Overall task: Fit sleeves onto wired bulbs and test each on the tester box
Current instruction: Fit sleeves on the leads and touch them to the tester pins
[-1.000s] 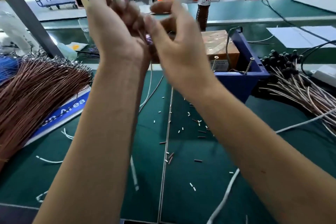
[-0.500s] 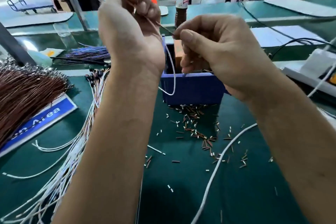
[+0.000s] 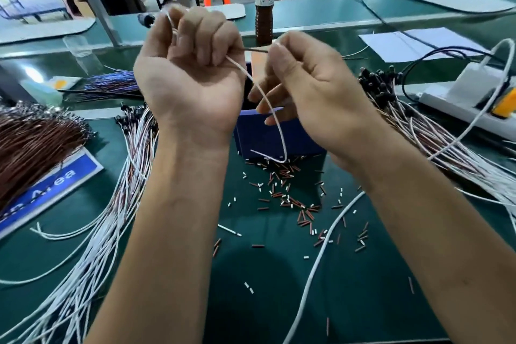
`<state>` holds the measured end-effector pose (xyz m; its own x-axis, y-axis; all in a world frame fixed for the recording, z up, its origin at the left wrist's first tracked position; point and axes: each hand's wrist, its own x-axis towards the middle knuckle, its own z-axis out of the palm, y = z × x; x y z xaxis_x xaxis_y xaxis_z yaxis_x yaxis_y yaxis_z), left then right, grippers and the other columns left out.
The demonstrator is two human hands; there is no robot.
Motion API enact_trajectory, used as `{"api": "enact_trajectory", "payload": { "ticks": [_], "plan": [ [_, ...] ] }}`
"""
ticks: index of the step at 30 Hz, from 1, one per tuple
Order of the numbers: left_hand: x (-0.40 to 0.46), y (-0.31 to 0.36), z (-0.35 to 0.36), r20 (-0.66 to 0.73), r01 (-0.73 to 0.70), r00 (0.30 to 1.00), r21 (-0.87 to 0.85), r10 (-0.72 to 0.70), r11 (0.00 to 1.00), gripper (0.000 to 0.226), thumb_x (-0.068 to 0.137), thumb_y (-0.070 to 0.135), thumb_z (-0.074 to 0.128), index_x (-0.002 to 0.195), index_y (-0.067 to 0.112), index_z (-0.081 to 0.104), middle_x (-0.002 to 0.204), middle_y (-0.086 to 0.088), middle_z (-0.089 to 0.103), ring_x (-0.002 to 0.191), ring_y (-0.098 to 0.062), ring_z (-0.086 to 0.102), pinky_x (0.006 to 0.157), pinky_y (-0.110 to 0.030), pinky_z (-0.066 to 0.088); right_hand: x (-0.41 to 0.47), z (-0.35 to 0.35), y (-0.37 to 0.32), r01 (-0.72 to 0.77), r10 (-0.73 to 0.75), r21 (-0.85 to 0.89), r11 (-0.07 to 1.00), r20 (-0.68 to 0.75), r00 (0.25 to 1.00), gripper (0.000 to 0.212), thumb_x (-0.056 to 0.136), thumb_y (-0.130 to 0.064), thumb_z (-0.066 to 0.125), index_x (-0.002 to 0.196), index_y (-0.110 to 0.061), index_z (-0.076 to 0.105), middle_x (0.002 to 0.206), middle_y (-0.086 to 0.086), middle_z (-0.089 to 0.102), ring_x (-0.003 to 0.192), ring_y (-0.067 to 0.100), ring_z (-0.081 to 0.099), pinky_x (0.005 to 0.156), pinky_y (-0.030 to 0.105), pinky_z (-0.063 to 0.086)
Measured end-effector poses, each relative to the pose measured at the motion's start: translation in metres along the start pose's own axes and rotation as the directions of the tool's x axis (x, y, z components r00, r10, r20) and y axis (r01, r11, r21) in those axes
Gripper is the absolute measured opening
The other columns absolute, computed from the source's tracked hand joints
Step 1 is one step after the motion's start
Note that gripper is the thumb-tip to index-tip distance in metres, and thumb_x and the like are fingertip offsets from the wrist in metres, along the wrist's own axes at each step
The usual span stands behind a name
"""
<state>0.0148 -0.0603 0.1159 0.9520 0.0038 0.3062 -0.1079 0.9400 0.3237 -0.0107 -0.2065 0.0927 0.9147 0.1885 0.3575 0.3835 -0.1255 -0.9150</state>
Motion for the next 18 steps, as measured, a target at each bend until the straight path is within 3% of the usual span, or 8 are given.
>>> {"api": "enact_trajectory", "payload": {
  "ticks": [1,2,4,8,11,13,15,18],
  "plan": [
    [0.0,0.001,0.002,-0.072,-0.009,0.997,-0.03,0.007,1.0,0.028,0.099,0.013,0.039,0.072,0.009,0.046,0.053,-0.001,0.033,0.042,-0.015,0.028,0.042,-0.028,0.023,-0.001,0.003,0.002,-0.015,0.016,-0.031,0.999,0.033,0.999,0.028,0.113,-0.027,0.041,0.092,-0.018,0.057,0.086,0.015,0.074,0.069,0.024,0.069,0.063,0.04,0.059],
    [-0.001,0.001,0.001,-0.049,0.004,0.999,-0.201,-0.014,0.98,0.032,0.102,0.017,0.036,0.072,0.011,0.043,0.053,0.0,0.031,0.043,-0.014,0.024,0.042,-0.027,0.02,-0.003,0.005,0.004,-0.037,0.039,-0.031,0.999,0.063,0.997,0.029,0.114,-0.028,0.04,0.095,-0.018,0.059,0.087,0.016,0.074,0.067,0.025,0.068,0.062,0.04,0.058],
    [-0.004,0.0,0.007,-0.077,-0.014,0.997,-0.253,-0.005,0.967,0.036,0.105,0.022,0.034,0.071,0.012,0.04,0.051,0.001,0.028,0.046,-0.011,0.016,0.043,-0.025,0.016,-0.007,0.005,0.006,-0.094,0.088,0.051,0.994,0.104,0.991,0.03,0.114,-0.028,0.039,0.1,-0.015,0.062,0.083,0.017,0.074,0.059,0.029,0.068,0.056,0.036,0.055],
    [-0.008,0.002,0.011,-0.043,-0.003,0.999,-0.21,-0.007,0.978,0.043,0.11,0.029,0.032,0.069,0.014,0.035,0.051,0.003,0.023,0.049,-0.01,0.012,0.046,-0.024,0.012,-0.008,-0.007,0.006,-0.082,0.069,0.106,0.991,0.126,0.99,0.032,0.113,-0.026,0.043,0.102,-0.009,0.068,0.072,0.011,0.074,0.045,0.025,0.057,0.043,0.027,0.045],
    [-0.008,0.009,0.007,0.053,0.063,0.997,-0.209,-0.053,0.976,0.045,0.111,0.031,0.032,0.072,0.011,0.041,0.05,0.001,0.03,0.048,-0.009,0.016,0.045,-0.023,0.015,-0.007,-0.017,0.005,0.008,-0.008,0.059,0.998,0.013,1.0,0.027,0.107,-0.021,0.058,0.093,-0.006,0.076,0.066,0.006,0.07,0.042,0.015,0.047,0.042,0.021,0.036],
    [-0.012,0.017,0.001,0.123,0.109,0.988,-0.115,-0.095,0.987,0.039,0.109,0.027,0.035,0.075,0.009,0.043,0.051,0.001,0.034,0.047,-0.009,0.02,0.045,-0.022,0.018,-0.009,-0.027,0.003,0.089,-0.086,0.015,0.996,-0.119,0.989,0.021,0.101,-0.021,0.069,0.087,-0.009,0.077,0.063,0.002,0.07,0.042,0.009,0.048,0.042,0.019,0.037],
    [-0.018,0.019,-0.008,0.158,0.131,0.976,0.115,-0.149,0.985,0.033,0.106,0.024,0.035,0.077,0.01,0.041,0.052,0.003,0.032,0.047,-0.008,0.021,0.045,-0.021,0.02,-0.01,-0.038,0.002,0.195,-0.224,-0.149,0.969,-0.212,0.951,0.016,0.097,-0.023,0.075,0.086,-0.012,0.078,0.065,-0.004,0.071,0.047,0.007,0.057,0.046,0.024,0.047],
    [-0.034,0.003,-0.024,0.174,0.095,0.964,0.488,-0.203,0.868,0.032,0.109,0.02,0.034,0.079,0.012,0.038,0.056,0.004,0.033,0.049,-0.009,0.022,0.047,-0.022,0.023,-0.01,-0.049,0.006,0.286,-0.384,-0.408,0.867,-0.181,0.906,0.017,0.096,-0.024,0.075,0.087,-0.01,0.079,0.073,-0.002,0.073,0.058,0.016,0.064,0.053,0.037,0.052]
  ]
}}
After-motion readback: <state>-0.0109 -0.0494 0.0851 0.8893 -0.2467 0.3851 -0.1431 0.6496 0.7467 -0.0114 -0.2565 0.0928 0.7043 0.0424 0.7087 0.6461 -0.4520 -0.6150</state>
